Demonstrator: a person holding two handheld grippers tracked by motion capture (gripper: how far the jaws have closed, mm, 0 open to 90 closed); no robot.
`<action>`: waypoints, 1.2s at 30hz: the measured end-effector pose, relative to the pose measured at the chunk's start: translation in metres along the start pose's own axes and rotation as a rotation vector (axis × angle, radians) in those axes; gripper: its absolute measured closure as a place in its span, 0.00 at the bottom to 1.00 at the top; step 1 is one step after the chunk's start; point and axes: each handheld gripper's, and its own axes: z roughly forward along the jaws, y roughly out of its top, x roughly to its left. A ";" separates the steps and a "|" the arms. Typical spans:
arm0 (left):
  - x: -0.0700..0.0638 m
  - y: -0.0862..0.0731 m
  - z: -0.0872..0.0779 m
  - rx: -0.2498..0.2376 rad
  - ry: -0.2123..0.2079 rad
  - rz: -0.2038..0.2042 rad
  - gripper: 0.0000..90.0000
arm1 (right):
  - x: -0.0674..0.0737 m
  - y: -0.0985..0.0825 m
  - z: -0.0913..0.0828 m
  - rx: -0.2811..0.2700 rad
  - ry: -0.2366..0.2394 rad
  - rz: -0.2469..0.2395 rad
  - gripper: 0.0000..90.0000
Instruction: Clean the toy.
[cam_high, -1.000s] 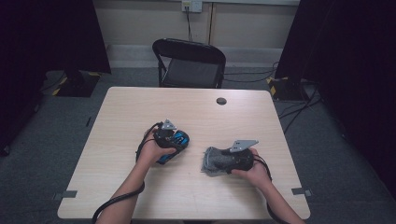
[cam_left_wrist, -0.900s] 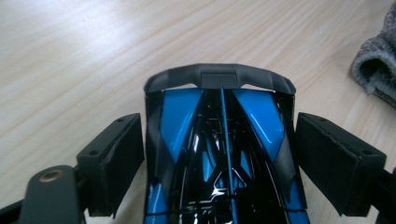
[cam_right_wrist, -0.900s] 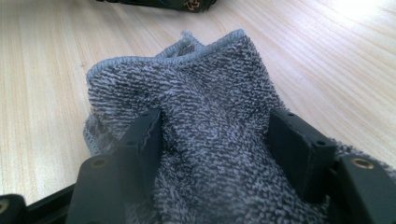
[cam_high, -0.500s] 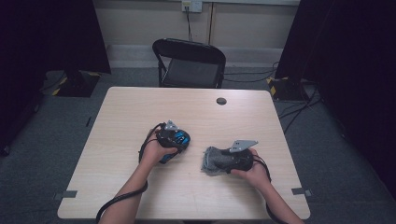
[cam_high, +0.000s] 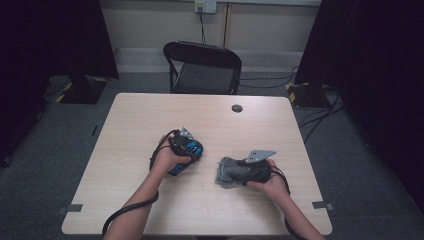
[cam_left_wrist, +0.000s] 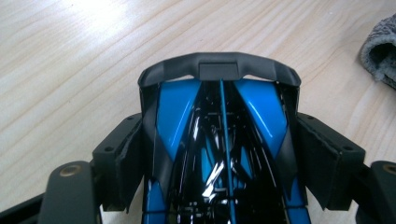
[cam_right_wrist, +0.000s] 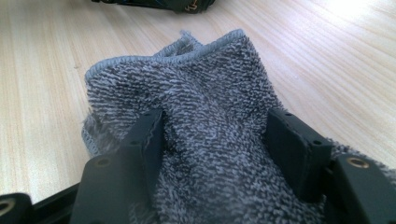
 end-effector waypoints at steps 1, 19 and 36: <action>0.000 0.001 0.001 -0.001 0.007 0.011 0.25 | 0.000 0.000 0.000 0.001 0.000 0.000 0.43; -0.003 0.005 -0.003 0.024 0.030 -0.005 0.28 | 0.000 0.000 0.000 -0.008 0.001 -0.003 0.42; 0.000 0.003 -0.023 -0.023 0.000 -0.042 0.28 | 0.002 0.011 -0.016 -0.035 0.004 -0.029 0.45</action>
